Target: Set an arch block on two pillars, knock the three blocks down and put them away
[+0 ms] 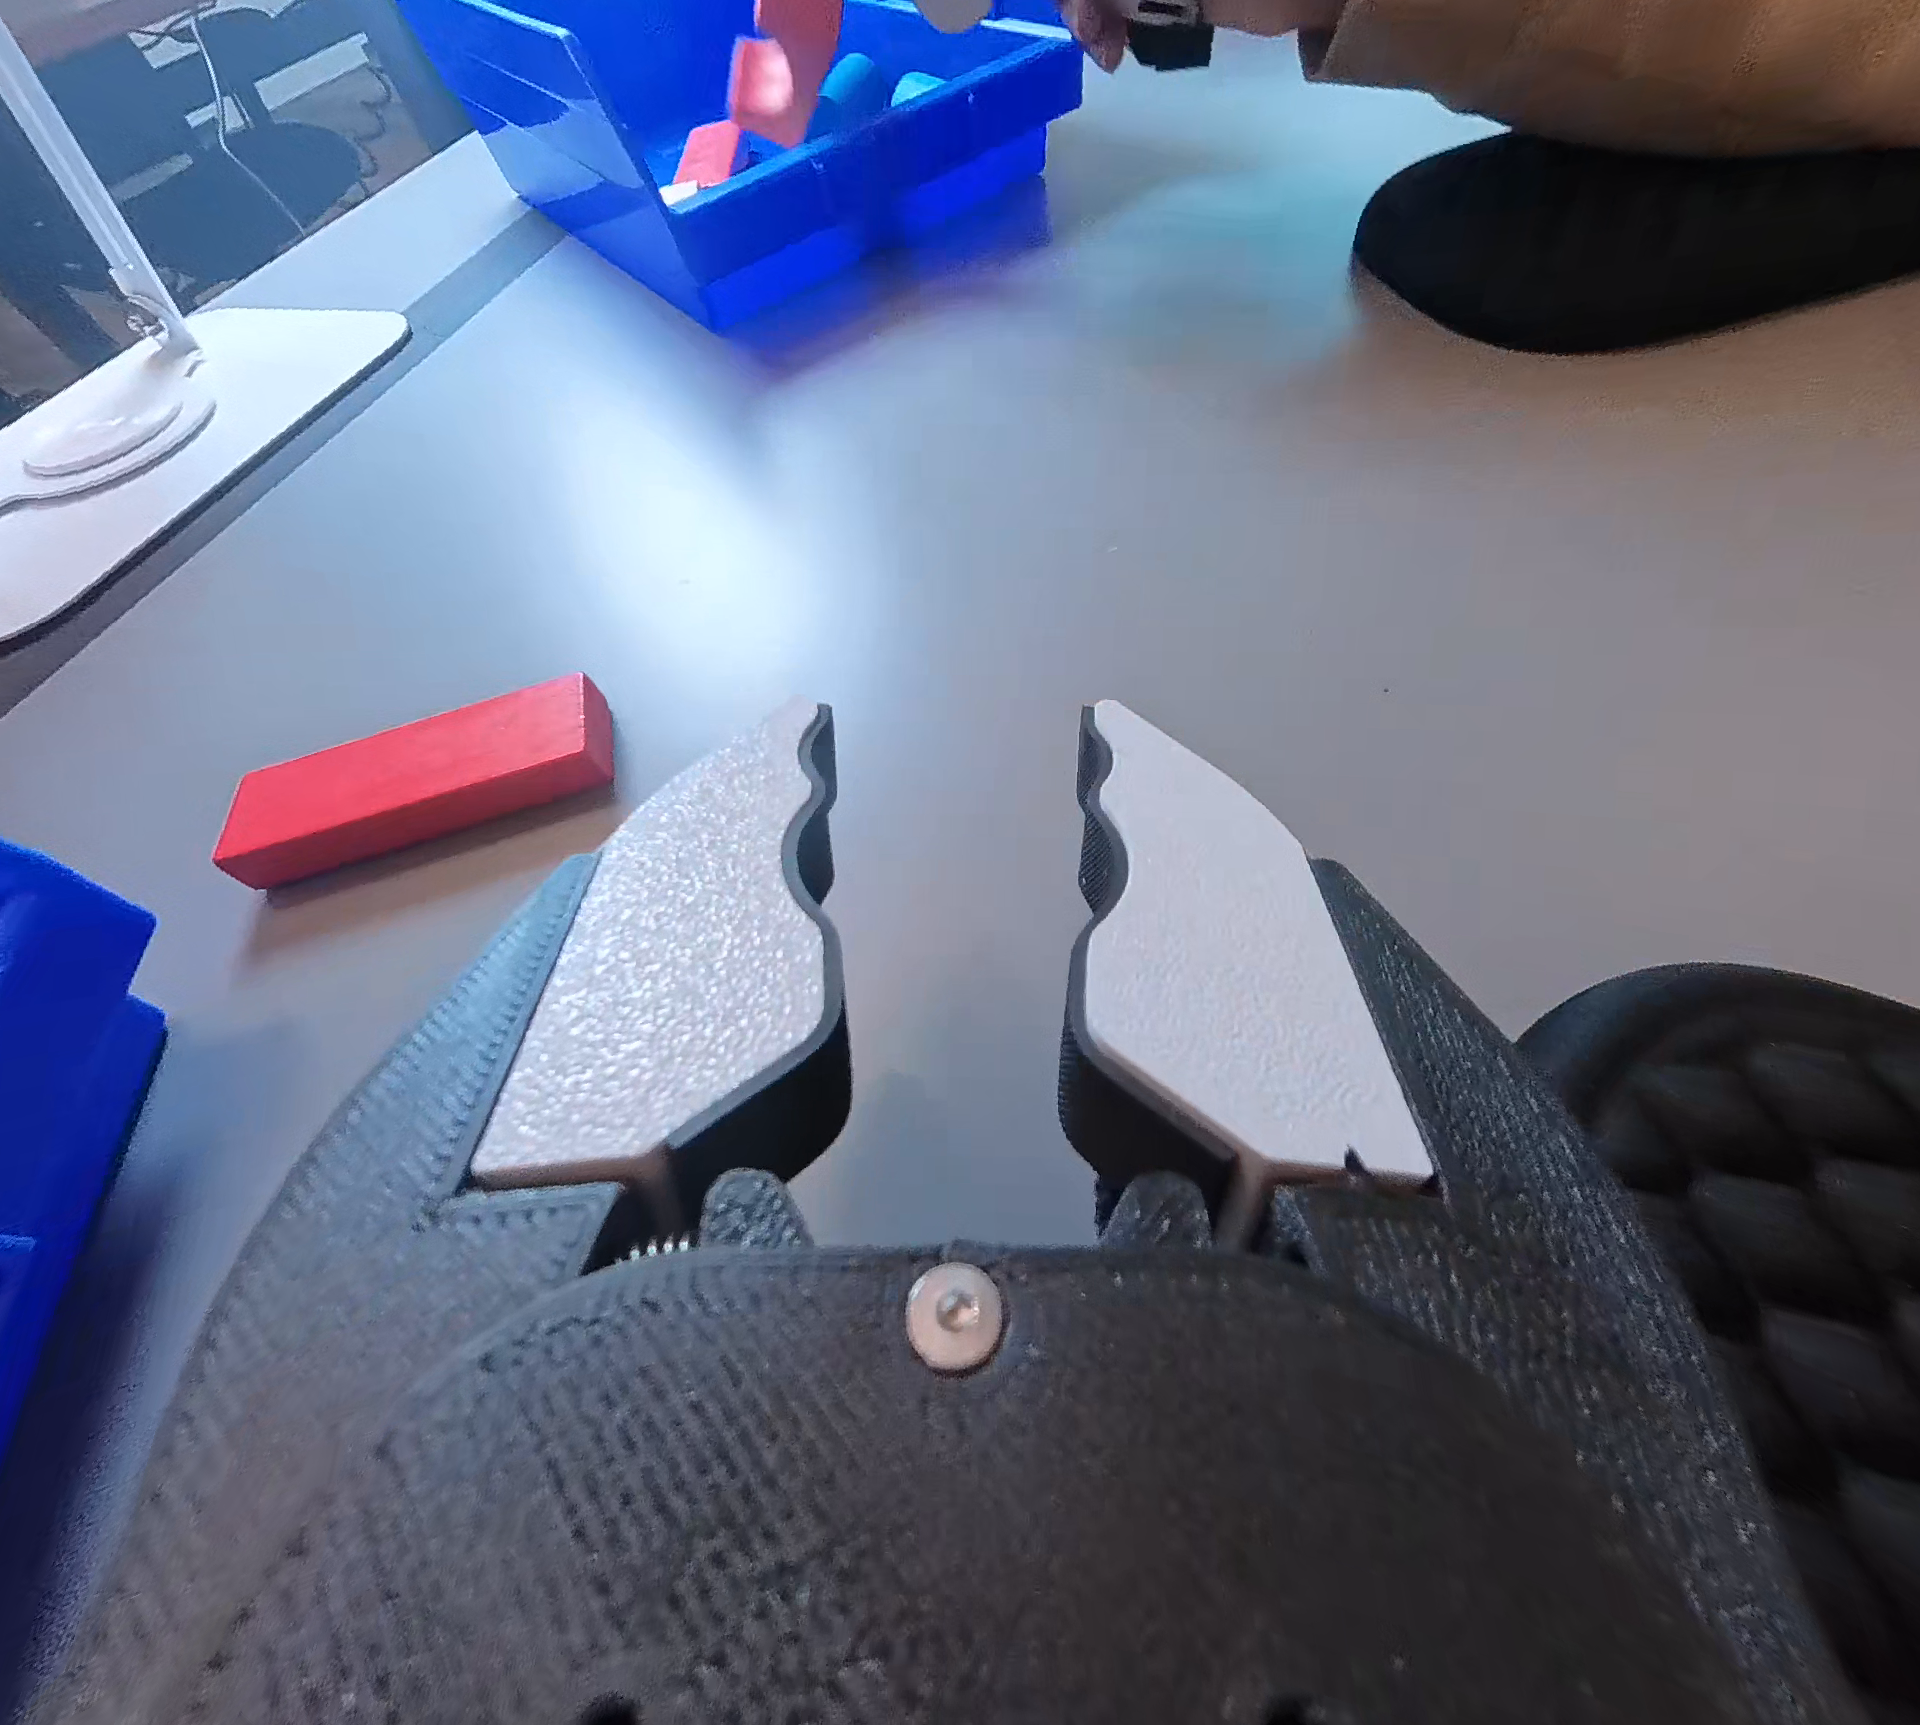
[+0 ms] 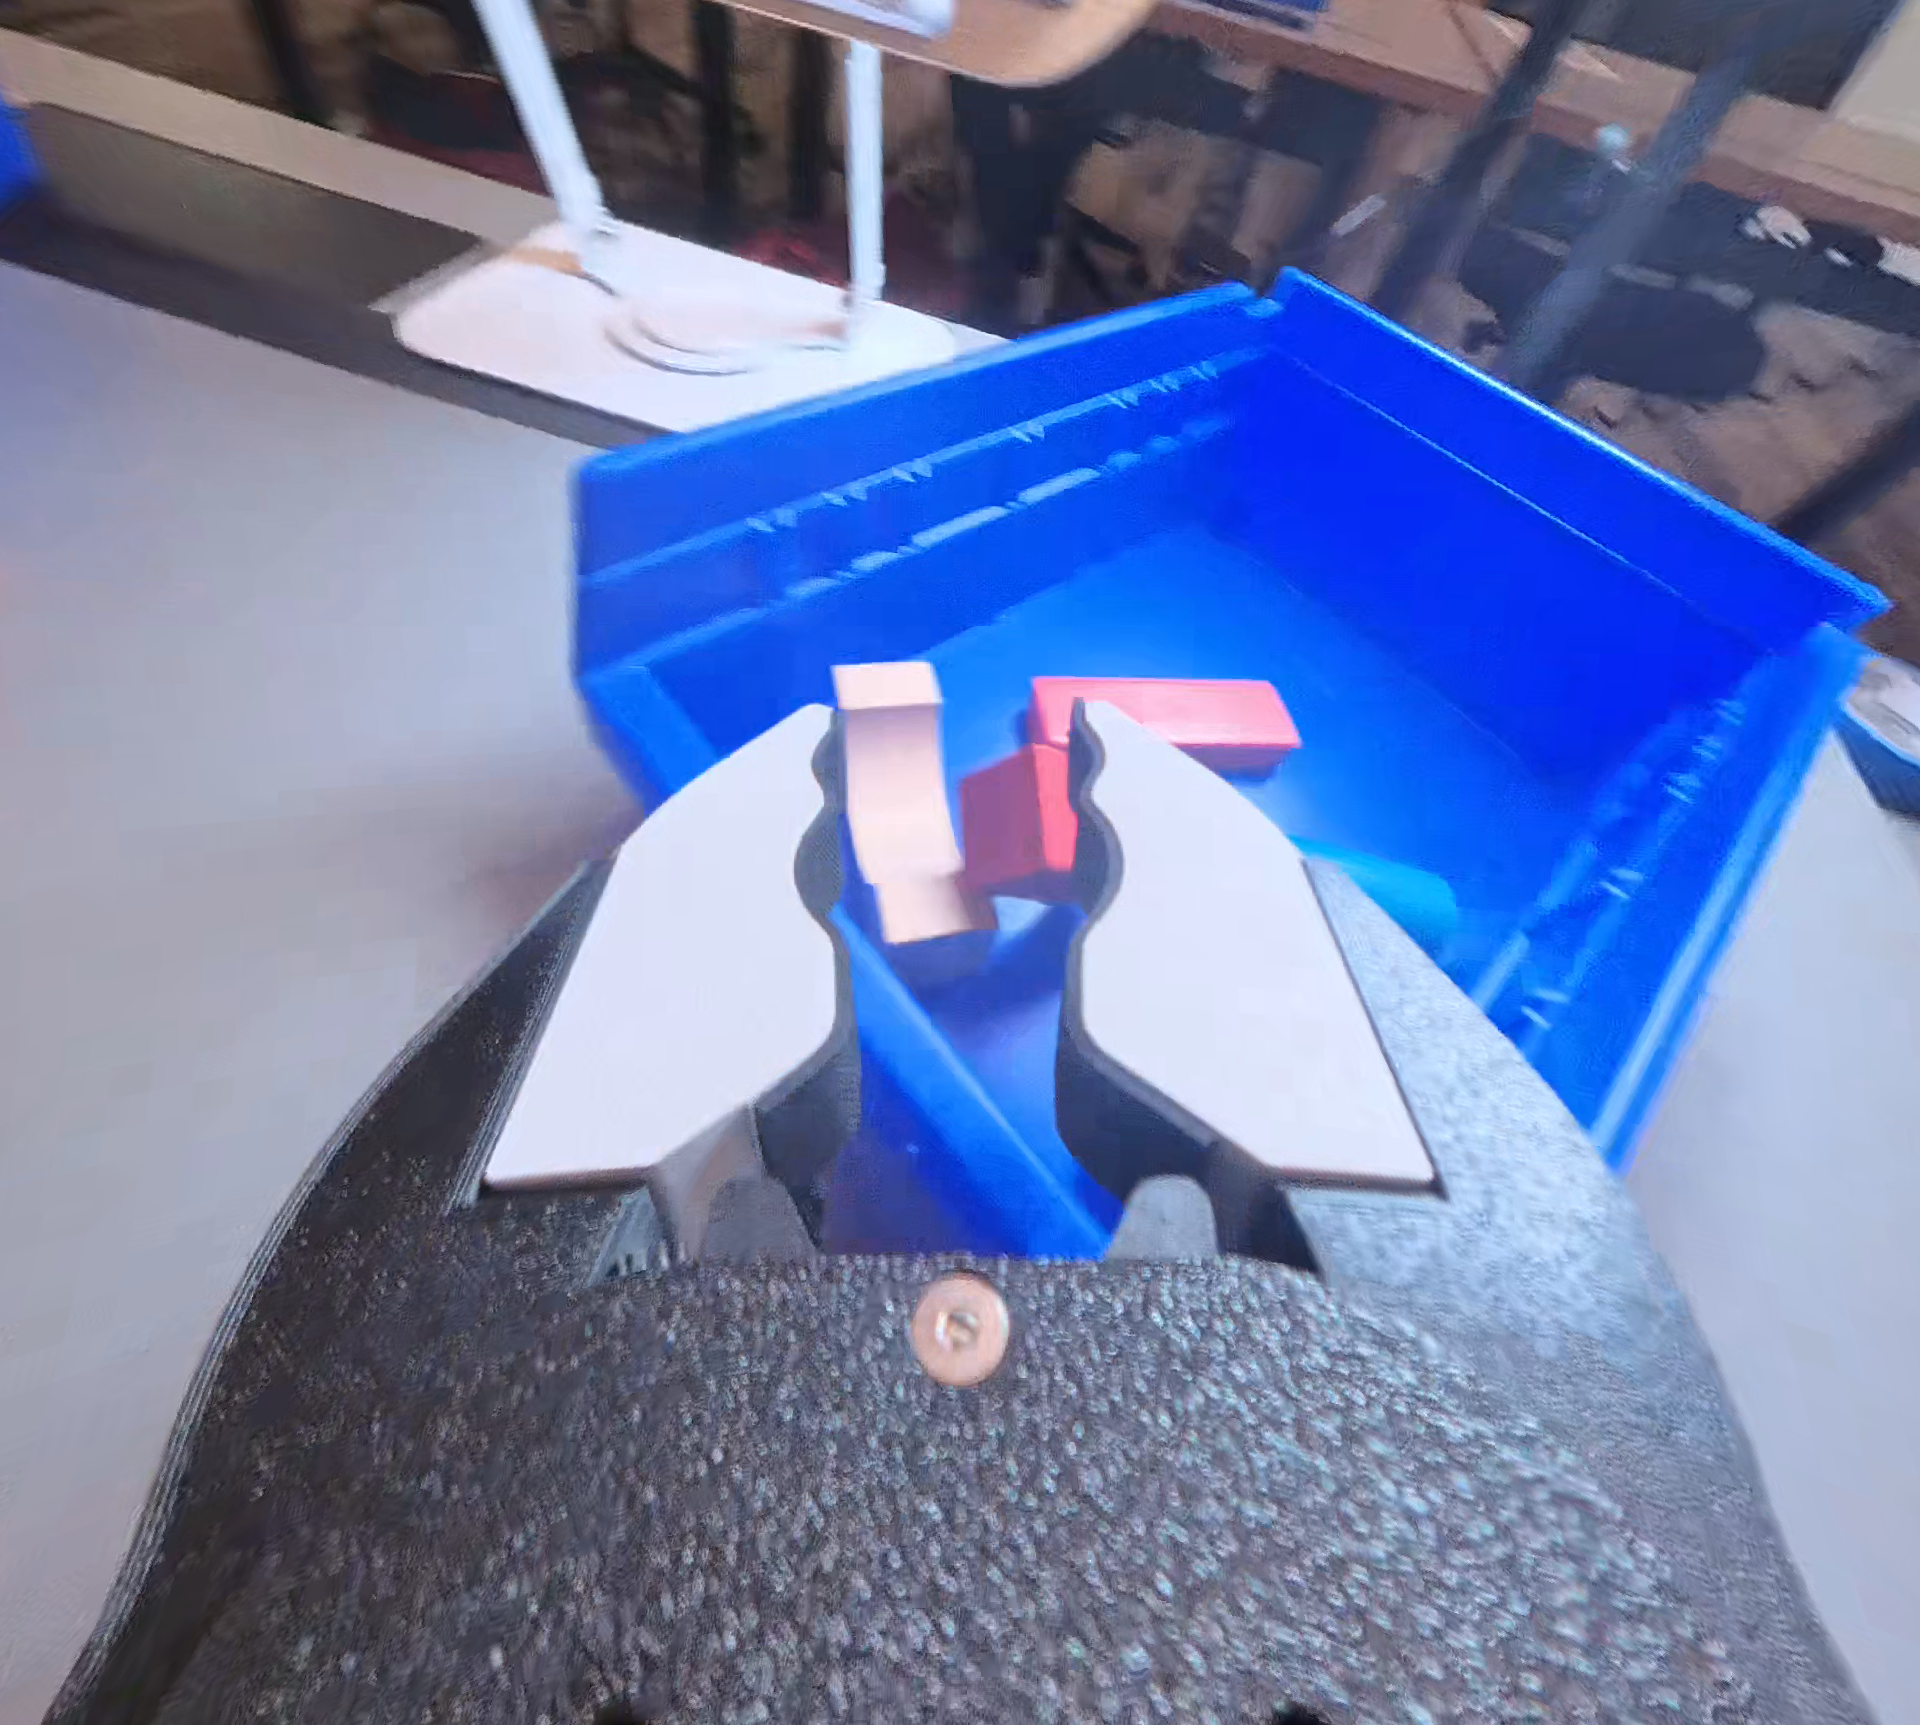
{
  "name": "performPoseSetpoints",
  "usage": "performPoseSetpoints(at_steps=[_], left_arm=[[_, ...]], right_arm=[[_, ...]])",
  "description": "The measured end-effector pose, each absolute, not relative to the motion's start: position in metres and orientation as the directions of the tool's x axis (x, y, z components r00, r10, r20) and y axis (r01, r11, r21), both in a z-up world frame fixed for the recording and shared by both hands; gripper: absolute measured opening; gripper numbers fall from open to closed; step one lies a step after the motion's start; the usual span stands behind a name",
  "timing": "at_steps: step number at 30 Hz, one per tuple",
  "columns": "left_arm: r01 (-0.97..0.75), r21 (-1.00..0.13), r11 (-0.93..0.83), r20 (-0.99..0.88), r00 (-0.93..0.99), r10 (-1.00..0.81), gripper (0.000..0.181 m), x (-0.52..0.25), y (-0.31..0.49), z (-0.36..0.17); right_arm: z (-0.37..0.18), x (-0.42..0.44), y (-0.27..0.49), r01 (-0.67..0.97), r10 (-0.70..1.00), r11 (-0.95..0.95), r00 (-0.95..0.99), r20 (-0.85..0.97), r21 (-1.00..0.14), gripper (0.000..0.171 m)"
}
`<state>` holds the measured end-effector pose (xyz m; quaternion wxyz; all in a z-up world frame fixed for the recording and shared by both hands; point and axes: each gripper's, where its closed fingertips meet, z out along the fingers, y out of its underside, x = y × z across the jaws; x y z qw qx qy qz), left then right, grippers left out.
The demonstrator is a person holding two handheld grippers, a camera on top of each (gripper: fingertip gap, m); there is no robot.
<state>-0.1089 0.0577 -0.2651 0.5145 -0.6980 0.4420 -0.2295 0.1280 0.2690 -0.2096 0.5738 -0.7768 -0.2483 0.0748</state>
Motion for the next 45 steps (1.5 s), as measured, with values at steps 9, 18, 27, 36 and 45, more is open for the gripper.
performPoseSetpoints(at_steps=[9,18,27,36,45], left_arm=[[-0.387,-0.917,-0.093,-0.135,0.524,-0.841,0.045,-0.11,0.061,-0.266],[-0.371,-0.91,-0.183,-0.118,0.656,-0.745,0.051,-0.131,0.084,-0.269],[-0.328,-0.926,-0.189,-0.095,0.685,-0.723,0.052,-0.134,0.088,-0.264],[-0.239,-0.958,-0.158,-0.077,0.747,-0.66,0.055,-0.148,0.096,-0.248],[-0.222,-0.968,-0.113,-0.11,0.787,-0.607,0.055,-0.16,0.098,-0.235]], right_arm=[[-0.209,0.124,0.268,0.306,0.474,-0.201,0.862,0.182,-0.931,0.041],[-0.216,0.084,0.248,0.328,0.613,-0.17,0.774,0.16,-0.929,0.043],[-0.27,-0.073,0.173,0.446,0.857,-0.236,0.515,0.031,-0.863,0.071],[-0.309,-0.15,0.177,0.673,0.904,-0.214,0.412,0.119,-0.708,0.036],[-0.219,-0.08,0.21,0.547,0.83,-0.069,0.495,0.256,-0.834,0.033]])
